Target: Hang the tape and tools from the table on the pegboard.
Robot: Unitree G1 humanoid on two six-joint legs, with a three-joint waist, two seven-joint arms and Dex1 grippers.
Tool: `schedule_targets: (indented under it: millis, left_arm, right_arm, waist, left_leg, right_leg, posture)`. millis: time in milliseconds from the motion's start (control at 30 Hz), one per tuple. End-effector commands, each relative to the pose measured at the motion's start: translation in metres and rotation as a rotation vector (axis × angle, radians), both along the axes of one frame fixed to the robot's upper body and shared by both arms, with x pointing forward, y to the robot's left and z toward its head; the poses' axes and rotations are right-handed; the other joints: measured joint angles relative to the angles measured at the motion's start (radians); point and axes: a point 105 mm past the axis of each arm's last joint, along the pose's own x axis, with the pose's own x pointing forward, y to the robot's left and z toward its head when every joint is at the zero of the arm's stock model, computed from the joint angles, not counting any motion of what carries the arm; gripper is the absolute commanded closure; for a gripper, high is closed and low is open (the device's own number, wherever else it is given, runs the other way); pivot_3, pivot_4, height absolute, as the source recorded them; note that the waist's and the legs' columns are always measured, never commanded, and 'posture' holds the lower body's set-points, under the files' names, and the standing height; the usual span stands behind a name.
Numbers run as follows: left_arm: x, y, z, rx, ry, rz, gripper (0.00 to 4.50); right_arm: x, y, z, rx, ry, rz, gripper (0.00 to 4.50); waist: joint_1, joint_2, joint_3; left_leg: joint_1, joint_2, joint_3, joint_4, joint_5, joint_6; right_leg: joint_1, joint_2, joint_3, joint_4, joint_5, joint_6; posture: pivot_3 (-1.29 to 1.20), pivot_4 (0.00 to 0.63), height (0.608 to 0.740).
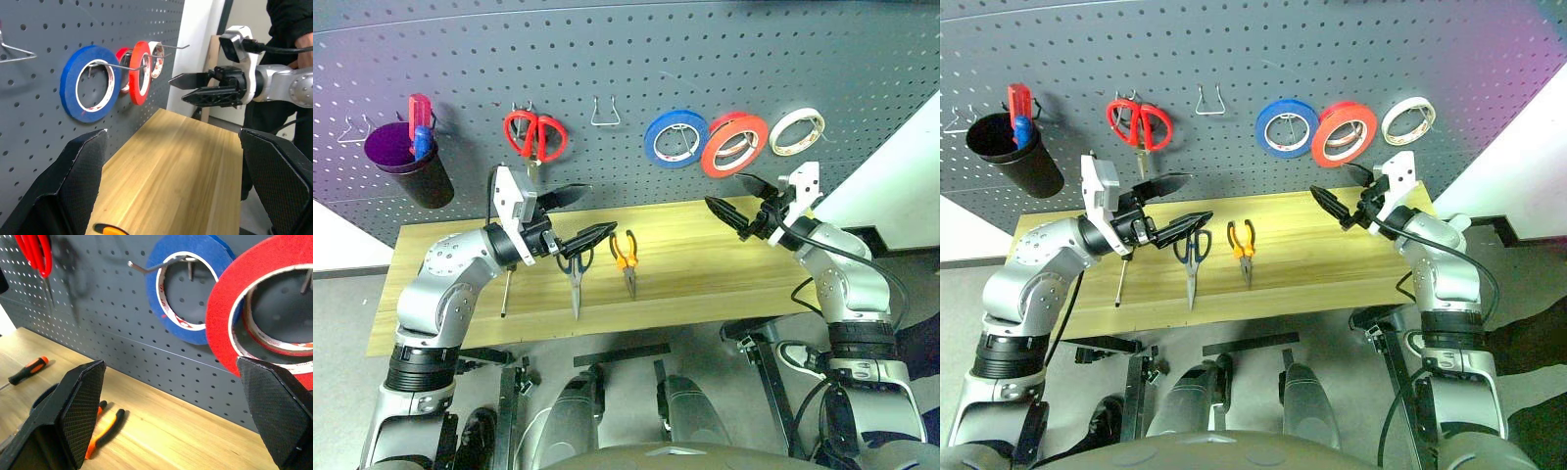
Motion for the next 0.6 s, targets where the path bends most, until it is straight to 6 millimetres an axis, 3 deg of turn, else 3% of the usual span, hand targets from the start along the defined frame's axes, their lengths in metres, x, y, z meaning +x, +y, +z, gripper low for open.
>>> schedule_targets:
  millis: [33,300,600]
  left_arm:
    - [-0.002,0.018,0.004,0.006,-0.033,0.065,0.00]
    - [-0.014,0.039,-0.002,0.028,-0.007,0.144,0.00]
    - [-0.029,0.049,-0.002,0.036,0.015,0.201,0.00]
  right_arm:
    - [-0.004,0.012,0.006,0.023,-0.027,0.019,0.02]
    - [-0.003,0.037,-0.011,0.051,0.020,0.041,0.02]
    - [-0.010,0.072,-0.034,0.054,0.083,0.097,0.02]
  waist:
    - [-0.001,0.000,0.000]
    - [0.006,0.000,0.000]
    - [0.021,0.000,0.000]
  left_leg:
    - [0.000,0.000,0.000,0.000,0.000,0.000]
    - [0.000,0.000,0.000,0.000,0.000,0.000]
    - [0.000,0.000,0.000,-0.002,-0.001,0.001]
  right_leg:
    - [0.000,0.000,0.000,0.000,0.000,0.000]
    - [0.000,0.000,0.000,0.000,0.000,0.000]
    - [-0.001,-0.001,0.002,0.000,0.000,0.000]
  posture:
    - [-0.05,0.218,0.740]
    - [0.00,0.248,0.740]
    - [0.04,0.280,0.740]
